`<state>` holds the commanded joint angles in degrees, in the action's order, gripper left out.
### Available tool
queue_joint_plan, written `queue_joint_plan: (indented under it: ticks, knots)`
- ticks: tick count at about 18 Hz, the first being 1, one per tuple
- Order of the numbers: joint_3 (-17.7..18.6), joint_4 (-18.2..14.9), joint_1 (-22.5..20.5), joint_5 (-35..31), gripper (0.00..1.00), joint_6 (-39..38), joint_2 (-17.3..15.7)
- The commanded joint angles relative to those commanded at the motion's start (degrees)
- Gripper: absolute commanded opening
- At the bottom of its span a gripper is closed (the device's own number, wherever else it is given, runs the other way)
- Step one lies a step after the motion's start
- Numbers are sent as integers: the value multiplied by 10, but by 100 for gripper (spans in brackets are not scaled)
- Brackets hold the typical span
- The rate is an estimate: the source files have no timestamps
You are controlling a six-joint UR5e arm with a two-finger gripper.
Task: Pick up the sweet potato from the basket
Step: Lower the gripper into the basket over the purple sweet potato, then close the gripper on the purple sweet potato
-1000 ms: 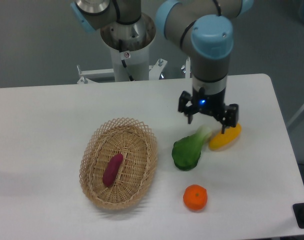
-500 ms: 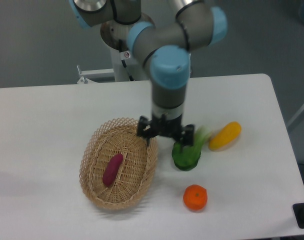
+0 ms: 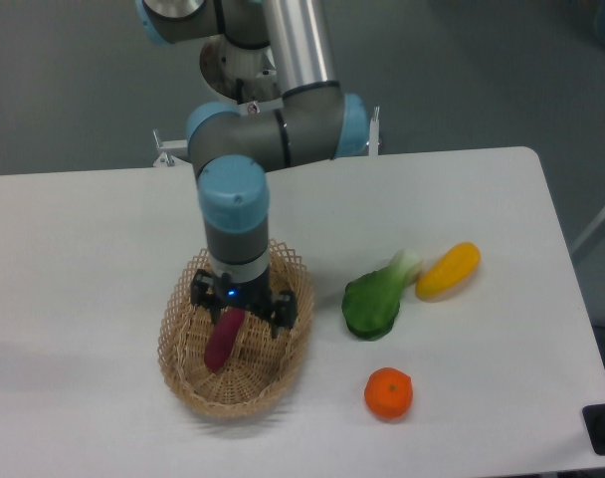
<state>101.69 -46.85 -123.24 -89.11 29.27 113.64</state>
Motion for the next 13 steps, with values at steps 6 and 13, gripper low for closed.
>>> queue_joint_plan:
  ticks: [6,13]
  knots:
    - [1,15,20,-26,100,-4,18]
    - [2,34,21,-38,100,0,40]
